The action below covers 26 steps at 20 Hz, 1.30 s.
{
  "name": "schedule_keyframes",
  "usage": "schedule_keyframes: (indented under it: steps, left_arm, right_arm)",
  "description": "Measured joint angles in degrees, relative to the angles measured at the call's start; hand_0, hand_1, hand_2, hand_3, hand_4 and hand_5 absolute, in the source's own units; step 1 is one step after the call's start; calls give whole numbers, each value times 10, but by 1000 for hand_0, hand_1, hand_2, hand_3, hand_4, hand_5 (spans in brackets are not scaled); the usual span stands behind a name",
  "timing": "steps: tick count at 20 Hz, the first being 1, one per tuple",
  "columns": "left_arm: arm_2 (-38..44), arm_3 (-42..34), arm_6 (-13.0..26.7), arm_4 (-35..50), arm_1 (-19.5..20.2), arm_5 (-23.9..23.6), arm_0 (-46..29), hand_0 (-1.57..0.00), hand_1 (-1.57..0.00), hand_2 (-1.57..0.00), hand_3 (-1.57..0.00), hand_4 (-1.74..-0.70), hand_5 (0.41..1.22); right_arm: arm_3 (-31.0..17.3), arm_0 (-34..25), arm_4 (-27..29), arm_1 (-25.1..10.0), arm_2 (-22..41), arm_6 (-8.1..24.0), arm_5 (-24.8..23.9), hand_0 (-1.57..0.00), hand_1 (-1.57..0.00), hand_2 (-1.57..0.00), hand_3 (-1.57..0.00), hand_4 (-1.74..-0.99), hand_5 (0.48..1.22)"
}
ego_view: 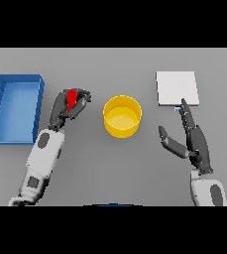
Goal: Pick up the red beaker and tilt it to pour out 1 green nut into yellow bowl. Pick up the yellow bowl and place it on the metallic measuring scale.
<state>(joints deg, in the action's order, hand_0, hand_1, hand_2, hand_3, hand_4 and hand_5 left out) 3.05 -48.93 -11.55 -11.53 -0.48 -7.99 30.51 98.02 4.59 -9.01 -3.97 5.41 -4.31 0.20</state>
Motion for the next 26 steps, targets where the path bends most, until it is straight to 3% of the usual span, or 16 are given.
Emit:
schedule_keyframes:
  steps: [1, 5, 11, 18, 20, 26]
  left_arm:
    - [-2, 1, 1, -2, -2, -3, -1, -1400, -1406, -1419, -1357, -1542, 1174]
    - [19, -20, -18, 40, -3, 30, 0, -1501, -1503, -1509, -1484, -1660, 1150]
    - [10, -82, 6, 74, 14, 69, 9, -1553, -1553, -1555, -1548, -1720, 1131]
    - [-22, -95, 51, 23, 45, 71, 30, -1559, -1560, -1561, -1556, -1727, 1138]
    - [-46, -101, 43, -10, 58, 74, 34, -1563, -1564, -1564, -1562, -1732, 1129]
    - [-139, -119, 122, -129, 112, 114, 77, -1569, -1569, -1569, -1569, -1739, 1129]
  right_arm:
    - [2, 3, -3, -1, 2, -2, 0, 1, 1, 1, 1, -1255, 644]
    - [2, 13, -6, 0, 4, -18, 0, 1, 1, 1, 1, -1246, 644]
    - [0, 12, -12, -6, 3, -15, -1, 1, 1, 1, 1, -1226, 650]
    - [-11, 5, -31, -8, 5, -43, -12, 1, 1, 1, 1, -1213, 662]
    - [-5, 3, -38, -10, 6, -35, -16, 1, 1, 1, 1, -1202, 662]
    - [3, 12, -39, -14, 8, -16, -11, 1, 1, 1, 1, -1178, 663]
